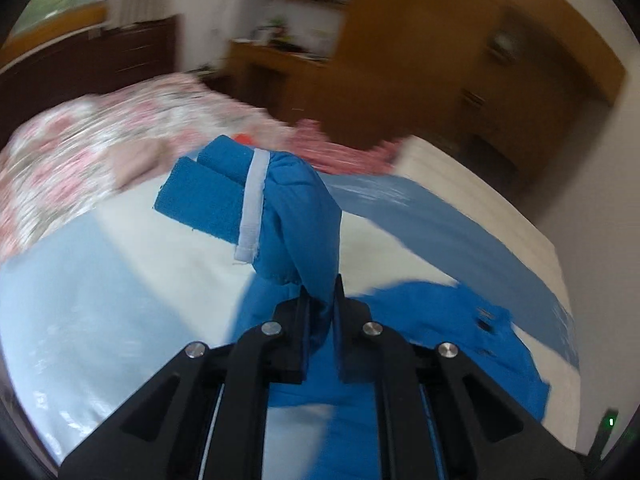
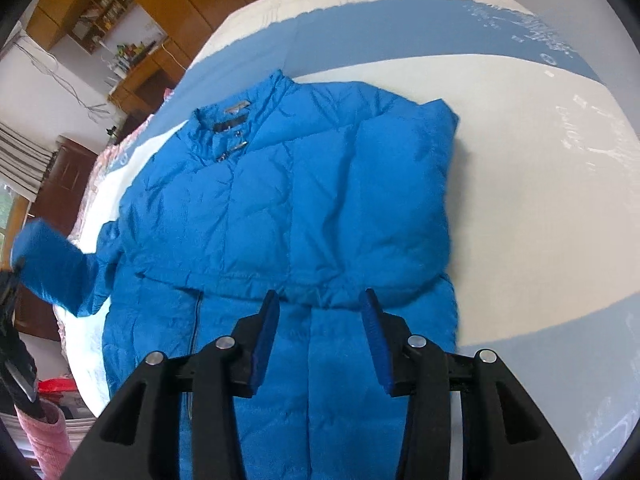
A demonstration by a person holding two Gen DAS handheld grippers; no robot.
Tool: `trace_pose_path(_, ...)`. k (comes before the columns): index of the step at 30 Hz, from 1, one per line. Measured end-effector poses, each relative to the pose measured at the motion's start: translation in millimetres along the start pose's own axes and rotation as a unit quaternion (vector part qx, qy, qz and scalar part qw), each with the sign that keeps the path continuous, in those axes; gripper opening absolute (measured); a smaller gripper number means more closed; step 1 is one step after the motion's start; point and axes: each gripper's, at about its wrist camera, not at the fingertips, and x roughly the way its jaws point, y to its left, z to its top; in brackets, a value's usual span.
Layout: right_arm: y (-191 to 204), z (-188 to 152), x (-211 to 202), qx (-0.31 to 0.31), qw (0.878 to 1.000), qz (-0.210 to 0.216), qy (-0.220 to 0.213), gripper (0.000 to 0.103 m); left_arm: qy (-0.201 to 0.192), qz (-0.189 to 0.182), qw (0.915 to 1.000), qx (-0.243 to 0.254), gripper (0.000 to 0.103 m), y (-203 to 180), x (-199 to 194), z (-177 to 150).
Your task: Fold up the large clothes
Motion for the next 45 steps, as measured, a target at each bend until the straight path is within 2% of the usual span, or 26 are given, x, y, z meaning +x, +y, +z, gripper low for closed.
trace_pose_path(4,-4,-8,-8,-0.003,1.000,-0.010,-0.008,0.044,0.022,-0.052,0.9966,0.059,0.007,-81,19,-17)
trace_pose_path(9,-15,-14,-9,0.006,1.000,-0.013,-0.009,0.044,0.058,-0.090,0.9876,0.114,0.007,-162,53,-51)
trace_pose_path(12,-22,-17,-9,0.014,1.000,-0.014,-0.008,0.044,0.076,-0.102,0.9815,0.143,0.007,-195,71,-78)
trace_pose_path(19,-33,-18,-4,0.022,1.000,-0.013,-0.005,0.044,0.128,-0.126,0.9679,0.176,0.007,-243,114,-135)
trace_pose_path(21,-35,-17,-3,0.024,1.000,-0.013,-0.004,0.044,0.150,-0.143,0.9594,0.191,0.008,-254,124,-150)
trace_pose_path(24,-34,-15,-2,0.022,1.000,-0.012,-0.003,0.044,0.210,-0.173,0.9348,0.228,0.015,-263,141,-173)
trace_pose_path(27,-30,-10,0,0.015,1.000,-0.012,-0.001,0.045,0.238,-0.207,0.9169,0.244,0.018,-256,133,-178)
trace_pose_path(29,-24,-3,2,0.008,1.000,-0.008,0.000,0.045,0.249,-0.246,0.9042,0.244,0.028,-250,118,-179)
trace_pose_path(30,-19,2,3,0.003,1.000,-0.004,-0.001,0.045,0.255,-0.272,0.8969,0.237,0.041,-240,105,-177)
trace_pose_path(31,-15,4,4,-0.002,1.000,-0.002,-0.001,0.045,0.249,-0.280,0.8973,0.233,0.047,-234,95,-175)
trace_pose_path(33,0,14,8,-0.021,1.000,0.004,0.002,0.048,0.234,-0.284,0.9019,0.225,0.048,-216,79,-167)
trace_pose_path(34,6,17,10,-0.027,1.000,0.006,0.003,0.051,0.223,-0.270,0.9104,0.220,0.048,-203,75,-159)
trace_pose_path(35,15,22,14,-0.036,0.999,0.008,0.006,0.052,0.211,-0.248,0.9205,0.216,0.048,-194,73,-151)
trace_pose_path(36,24,27,19,-0.047,0.999,0.009,0.009,0.052,0.190,-0.207,0.9350,0.216,0.048,-179,74,-141)
trace_pose_path(38,41,33,29,-0.065,0.998,0.009,0.017,0.052,0.163,-0.119,0.9535,0.224,0.048,-160,81,-127)
trace_pose_path(39,51,36,34,-0.077,0.997,0.012,0.023,0.053,0.159,-0.071,0.9582,0.227,0.048,-152,89,-121)
trace_pose_path(40,65,39,42,-0.092,0.995,0.016,0.031,0.055,0.161,-0.034,0.9598,0.227,0.047,-144,100,-116)
trace_pose_path(41,76,42,49,-0.103,0.994,0.017,0.037,0.057,0.165,-0.015,0.9603,0.224,0.047,-136,109,-113)
trace_pose_path(45,113,53,77,-0.133,0.990,0.003,0.050,0.061,0.185,0.017,0.9603,0.208,0.047,-118,139,-112)
